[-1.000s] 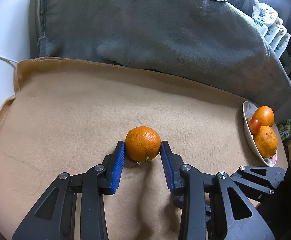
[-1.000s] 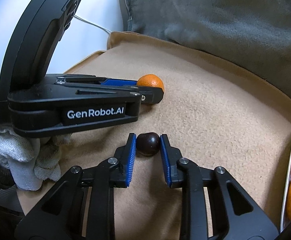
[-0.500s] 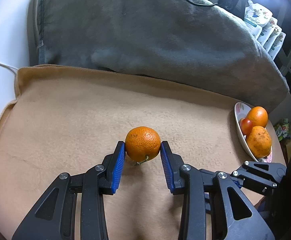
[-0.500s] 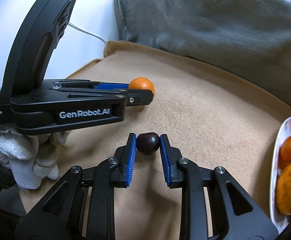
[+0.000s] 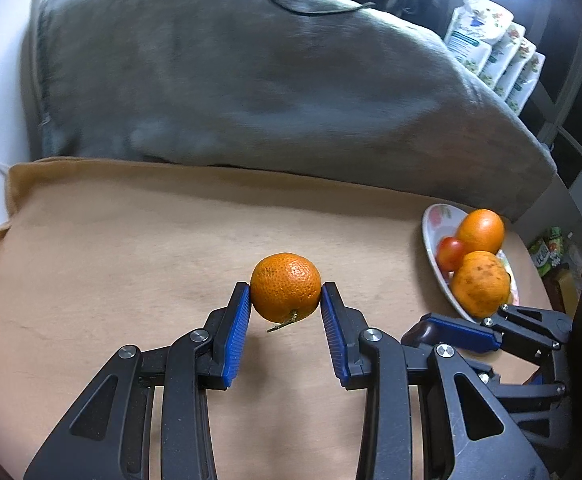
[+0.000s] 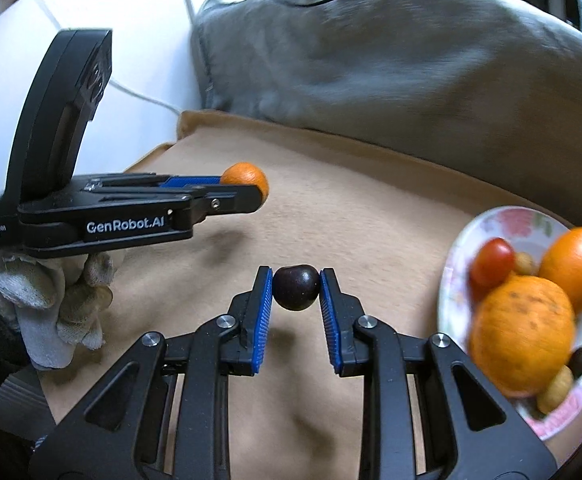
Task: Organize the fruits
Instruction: 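Carry the small orange and plum to the plate and open both tools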
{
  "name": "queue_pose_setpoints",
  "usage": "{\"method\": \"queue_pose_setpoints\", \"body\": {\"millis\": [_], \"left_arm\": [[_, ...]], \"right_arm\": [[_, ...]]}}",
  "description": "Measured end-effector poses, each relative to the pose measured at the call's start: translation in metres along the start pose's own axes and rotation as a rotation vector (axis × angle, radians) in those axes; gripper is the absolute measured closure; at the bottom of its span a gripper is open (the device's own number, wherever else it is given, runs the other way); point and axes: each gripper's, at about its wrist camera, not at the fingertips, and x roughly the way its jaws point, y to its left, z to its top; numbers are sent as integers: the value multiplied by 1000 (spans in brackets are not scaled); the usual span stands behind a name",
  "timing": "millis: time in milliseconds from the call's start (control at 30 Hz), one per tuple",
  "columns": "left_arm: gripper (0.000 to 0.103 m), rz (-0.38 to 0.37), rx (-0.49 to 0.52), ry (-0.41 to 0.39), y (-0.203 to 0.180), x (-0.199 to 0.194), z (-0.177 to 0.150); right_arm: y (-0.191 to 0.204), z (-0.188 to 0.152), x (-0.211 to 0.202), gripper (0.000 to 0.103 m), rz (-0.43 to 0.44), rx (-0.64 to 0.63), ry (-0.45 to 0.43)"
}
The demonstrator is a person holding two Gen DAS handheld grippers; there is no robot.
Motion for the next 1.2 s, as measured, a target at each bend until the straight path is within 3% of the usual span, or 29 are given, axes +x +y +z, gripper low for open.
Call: {"method": "queue_pose_setpoints", "body": {"millis": [633, 1200], "left_arm": [[69, -119, 122, 12, -95, 32, 22], [69, -138, 208, 11, -145, 51, 40]], "right_arm": [[-81, -25, -79, 78, -153, 131, -95], [-113, -43, -86, 78, -173, 174, -98]]}}
